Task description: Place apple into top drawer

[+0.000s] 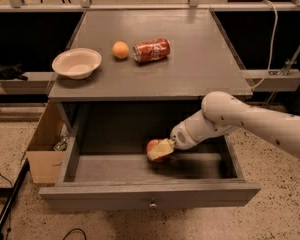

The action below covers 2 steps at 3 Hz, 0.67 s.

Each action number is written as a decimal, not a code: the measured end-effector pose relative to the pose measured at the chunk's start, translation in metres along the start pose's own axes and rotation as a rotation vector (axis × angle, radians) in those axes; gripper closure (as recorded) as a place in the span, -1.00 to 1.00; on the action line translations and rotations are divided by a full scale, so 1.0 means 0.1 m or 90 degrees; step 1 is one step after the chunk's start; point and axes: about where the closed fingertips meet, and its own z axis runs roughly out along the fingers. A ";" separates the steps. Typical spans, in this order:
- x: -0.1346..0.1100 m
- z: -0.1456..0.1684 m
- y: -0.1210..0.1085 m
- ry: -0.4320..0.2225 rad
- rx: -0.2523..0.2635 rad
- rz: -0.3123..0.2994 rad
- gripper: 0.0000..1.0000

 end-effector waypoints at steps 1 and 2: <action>0.00 0.00 0.00 0.000 0.000 0.000 -0.69; 0.00 0.00 0.00 0.000 0.000 0.000 -1.00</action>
Offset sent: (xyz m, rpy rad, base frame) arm 0.0000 0.0000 0.0000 0.0000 0.0000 0.0000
